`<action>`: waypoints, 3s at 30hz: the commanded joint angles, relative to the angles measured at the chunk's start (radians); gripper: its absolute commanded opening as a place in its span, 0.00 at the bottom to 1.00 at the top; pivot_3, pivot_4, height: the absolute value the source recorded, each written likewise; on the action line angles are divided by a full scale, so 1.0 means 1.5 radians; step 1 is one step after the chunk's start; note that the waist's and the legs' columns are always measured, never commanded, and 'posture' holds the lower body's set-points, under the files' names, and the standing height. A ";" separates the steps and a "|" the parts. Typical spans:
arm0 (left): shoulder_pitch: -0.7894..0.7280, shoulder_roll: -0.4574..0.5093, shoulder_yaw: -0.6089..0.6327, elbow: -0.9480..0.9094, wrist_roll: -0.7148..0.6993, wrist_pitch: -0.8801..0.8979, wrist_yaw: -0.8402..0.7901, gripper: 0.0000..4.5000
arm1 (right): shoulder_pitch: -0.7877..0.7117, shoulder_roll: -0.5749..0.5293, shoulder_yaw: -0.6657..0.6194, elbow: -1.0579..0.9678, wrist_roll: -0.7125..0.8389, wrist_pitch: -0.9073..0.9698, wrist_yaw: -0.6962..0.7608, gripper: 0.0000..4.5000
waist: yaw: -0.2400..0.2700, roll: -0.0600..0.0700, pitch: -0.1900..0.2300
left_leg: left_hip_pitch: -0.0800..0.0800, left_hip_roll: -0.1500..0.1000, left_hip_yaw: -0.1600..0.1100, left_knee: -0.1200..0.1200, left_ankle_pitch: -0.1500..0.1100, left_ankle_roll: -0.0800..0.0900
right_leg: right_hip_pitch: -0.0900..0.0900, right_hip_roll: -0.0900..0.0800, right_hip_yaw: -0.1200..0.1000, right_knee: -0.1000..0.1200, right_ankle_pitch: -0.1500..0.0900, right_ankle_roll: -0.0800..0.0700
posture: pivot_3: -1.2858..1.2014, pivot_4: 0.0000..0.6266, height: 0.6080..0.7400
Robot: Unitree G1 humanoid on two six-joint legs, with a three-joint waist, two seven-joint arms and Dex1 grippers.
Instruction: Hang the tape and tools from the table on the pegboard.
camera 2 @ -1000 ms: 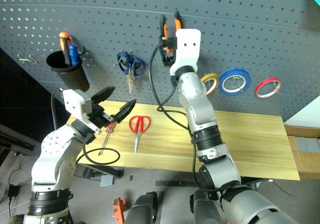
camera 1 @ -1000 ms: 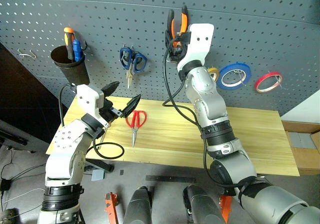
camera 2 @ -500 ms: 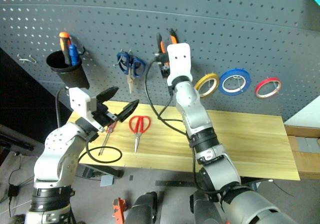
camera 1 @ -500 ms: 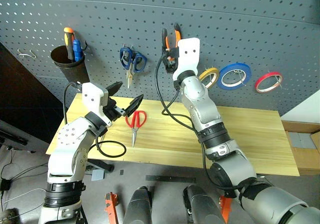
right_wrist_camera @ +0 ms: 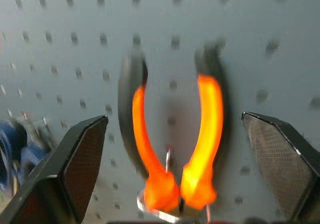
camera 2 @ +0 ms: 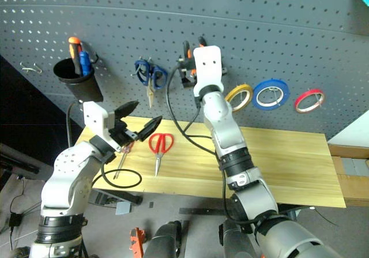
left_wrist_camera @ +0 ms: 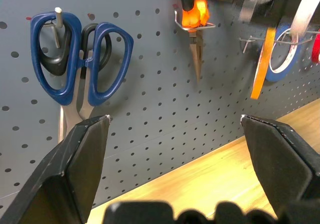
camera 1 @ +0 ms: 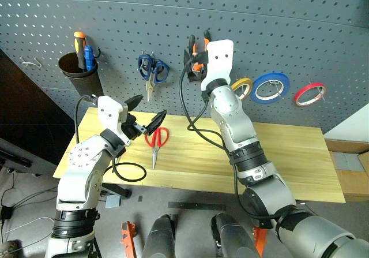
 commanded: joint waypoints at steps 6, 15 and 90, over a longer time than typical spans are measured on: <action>0.025 -0.006 -0.017 -0.029 0.022 0.041 0.042 1.00 | 0.003 -0.026 -0.043 -0.269 0.172 0.155 0.112 0.99 | 0.000 0.000 0.000 | 0.000 0.000 0.000 0.000 0.000 0.000 | 0.000 0.000 0.000 0.000 0.000 0.000 | 0.53 0.30 1.00; 0.081 0.009 -0.053 -0.022 0.101 0.246 0.154 1.00 | 0.224 -0.291 -0.059 -0.505 0.489 0.593 0.337 0.99 | 0.001 0.001 0.001 | 0.000 0.000 -0.002 0.001 0.000 0.000 | 0.003 0.000 -0.001 -0.002 0.000 0.000 | 0.51 0.34 1.00; 0.184 -0.060 0.033 -0.143 0.135 -0.036 0.142 0.23 | 0.306 -0.379 0.009 -0.616 0.311 0.380 0.375 1.00 | -0.034 0.006 0.008 | 0.001 0.000 -0.002 -0.005 0.000 0.001 | 0.006 0.000 0.000 -0.012 0.000 0.001 | 0.47 0.40 1.00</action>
